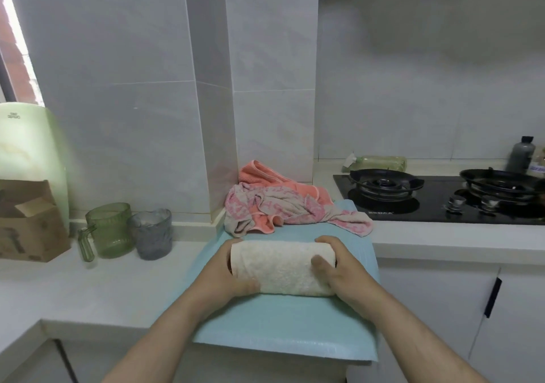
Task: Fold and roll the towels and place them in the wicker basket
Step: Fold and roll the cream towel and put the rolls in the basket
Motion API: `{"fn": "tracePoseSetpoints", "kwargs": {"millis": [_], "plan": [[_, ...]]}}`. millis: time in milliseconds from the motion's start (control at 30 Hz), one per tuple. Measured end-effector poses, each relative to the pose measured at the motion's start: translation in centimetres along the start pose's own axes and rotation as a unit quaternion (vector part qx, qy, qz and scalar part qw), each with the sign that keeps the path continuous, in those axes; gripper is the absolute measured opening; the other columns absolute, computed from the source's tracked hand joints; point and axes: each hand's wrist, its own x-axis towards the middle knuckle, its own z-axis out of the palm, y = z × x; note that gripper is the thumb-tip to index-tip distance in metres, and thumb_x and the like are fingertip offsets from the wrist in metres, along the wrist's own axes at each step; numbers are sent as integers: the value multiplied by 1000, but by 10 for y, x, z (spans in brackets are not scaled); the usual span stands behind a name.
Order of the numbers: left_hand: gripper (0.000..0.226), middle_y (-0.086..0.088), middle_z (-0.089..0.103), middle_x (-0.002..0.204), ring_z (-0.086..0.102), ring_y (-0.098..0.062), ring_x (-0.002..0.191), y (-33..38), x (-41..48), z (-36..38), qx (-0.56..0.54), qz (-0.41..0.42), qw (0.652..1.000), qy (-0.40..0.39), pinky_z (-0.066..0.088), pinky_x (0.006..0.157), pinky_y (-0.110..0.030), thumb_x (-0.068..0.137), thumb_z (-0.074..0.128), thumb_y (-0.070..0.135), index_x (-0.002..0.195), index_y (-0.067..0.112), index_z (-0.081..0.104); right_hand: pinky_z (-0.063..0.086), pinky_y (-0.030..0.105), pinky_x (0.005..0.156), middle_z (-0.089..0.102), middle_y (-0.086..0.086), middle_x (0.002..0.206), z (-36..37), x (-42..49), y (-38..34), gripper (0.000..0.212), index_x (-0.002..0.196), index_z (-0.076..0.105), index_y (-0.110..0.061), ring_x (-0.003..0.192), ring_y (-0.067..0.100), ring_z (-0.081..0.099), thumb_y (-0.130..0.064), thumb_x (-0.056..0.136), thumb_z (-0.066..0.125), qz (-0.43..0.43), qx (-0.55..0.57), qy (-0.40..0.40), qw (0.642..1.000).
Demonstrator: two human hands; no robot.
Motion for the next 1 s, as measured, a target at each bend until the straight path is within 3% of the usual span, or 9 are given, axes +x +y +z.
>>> {"fn": "tracePoseSetpoints", "kwargs": {"millis": [67,100,267,467,567,700,767,900,1000], "plan": [[68,8,69,105,67,-3,93,-1,2,-7,25,-7,1000,2,53,70,-17,60,89,2,114,28,55,47,17,77,53,-13,114,-16,1,1,68,124,38,-44,101,7,57,-30,74,81,24,-63,-82,994],[68,6,70,103,67,-2,91,-2,4,-8,31,-11,999,5,53,70,-17,60,89,1,113,28,56,46,14,77,52,-15,114,-21,2,0,74,124,38,-43,101,3,56,-27,69,84,26,-81,-97,992],[65,16,71,106,68,-3,94,-11,9,-5,56,-18,998,-3,54,75,-20,62,89,3,113,30,58,45,5,73,65,-23,102,-22,10,21,59,110,53,-39,93,-12,59,-16,67,87,16,-28,-59,998],[63,20,68,102,67,-1,90,-5,11,-7,91,-50,995,-2,53,73,-19,60,90,6,107,32,56,44,5,78,58,-39,104,-26,14,20,66,109,49,-47,99,-15,57,-19,64,88,39,-42,-92,994],[58,20,68,101,67,-1,88,7,7,-10,88,-71,993,-16,53,70,-19,62,90,10,104,34,56,49,16,84,58,-35,104,-30,14,8,67,108,46,-54,99,-11,57,-26,63,87,76,-70,-130,986],[32,9,62,72,57,-4,67,17,18,-3,172,-178,966,-69,45,60,-15,63,77,35,82,34,52,53,20,75,61,-27,95,-29,14,-10,52,102,49,-46,87,-6,59,-23,71,84,133,-73,-125,981],[23,12,54,68,50,-5,64,25,20,-1,210,-224,949,-67,42,59,-17,69,69,36,75,32,47,52,20,68,64,-20,91,-28,11,-18,47,98,49,-47,79,-3,59,-25,73,82,159,-81,-119,977],[54,18,64,95,59,7,84,51,12,-18,94,-177,978,-59,47,73,-9,71,81,15,102,45,49,45,14,56,65,-18,84,-38,7,-48,39,95,51,-45,64,-4,55,-24,76,78,212,-61,-102,970],[49,15,72,94,67,1,84,86,20,-36,47,-171,982,-65,54,70,-17,68,84,10,106,32,61,47,10,72,67,-23,94,-59,9,-87,52,106,57,-38,87,-6,62,-9,71,83,233,8,-86,969]]}}
